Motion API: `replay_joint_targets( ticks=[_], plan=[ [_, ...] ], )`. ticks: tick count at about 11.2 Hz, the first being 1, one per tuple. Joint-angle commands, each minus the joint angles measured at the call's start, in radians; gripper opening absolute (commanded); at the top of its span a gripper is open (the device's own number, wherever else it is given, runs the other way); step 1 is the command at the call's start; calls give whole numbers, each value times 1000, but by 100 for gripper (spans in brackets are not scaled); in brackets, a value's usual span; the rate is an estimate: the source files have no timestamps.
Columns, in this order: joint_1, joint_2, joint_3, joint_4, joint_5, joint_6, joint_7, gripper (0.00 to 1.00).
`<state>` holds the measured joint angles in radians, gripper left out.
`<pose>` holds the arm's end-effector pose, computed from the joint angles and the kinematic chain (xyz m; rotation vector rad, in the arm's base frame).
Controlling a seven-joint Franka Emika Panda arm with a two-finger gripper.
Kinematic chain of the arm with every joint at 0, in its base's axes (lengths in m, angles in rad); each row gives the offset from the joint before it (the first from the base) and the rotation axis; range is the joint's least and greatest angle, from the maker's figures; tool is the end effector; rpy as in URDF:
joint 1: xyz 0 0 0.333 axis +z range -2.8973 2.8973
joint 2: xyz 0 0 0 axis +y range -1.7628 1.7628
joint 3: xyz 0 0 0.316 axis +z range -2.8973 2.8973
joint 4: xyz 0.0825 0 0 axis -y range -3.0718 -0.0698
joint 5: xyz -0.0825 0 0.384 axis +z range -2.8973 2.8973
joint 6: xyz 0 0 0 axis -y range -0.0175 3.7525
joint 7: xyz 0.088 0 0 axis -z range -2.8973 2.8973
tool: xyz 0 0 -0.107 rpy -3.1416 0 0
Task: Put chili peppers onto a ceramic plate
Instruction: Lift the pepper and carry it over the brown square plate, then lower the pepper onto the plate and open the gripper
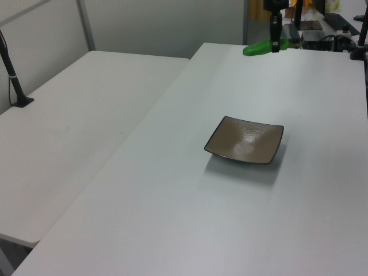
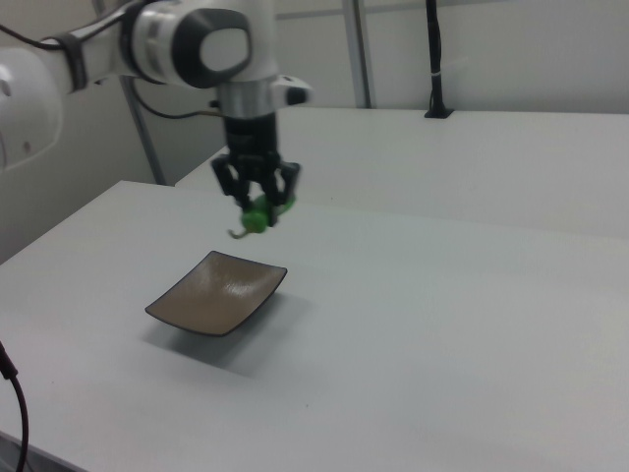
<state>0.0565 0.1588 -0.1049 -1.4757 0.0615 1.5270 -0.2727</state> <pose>0.5956 -0.0172 0.5746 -3.0572 -0.3441 0.1510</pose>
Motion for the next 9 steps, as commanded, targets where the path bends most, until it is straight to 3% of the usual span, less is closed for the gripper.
replay_joint_targets(
  ticks=[1,5,9],
  plan=[
    [141,-24,-10,-64,15,12,240,10],
    [262,8,-7,-208,14,195,600,12],
    [299,79,14,-325,3,503,809,12]
  ],
)
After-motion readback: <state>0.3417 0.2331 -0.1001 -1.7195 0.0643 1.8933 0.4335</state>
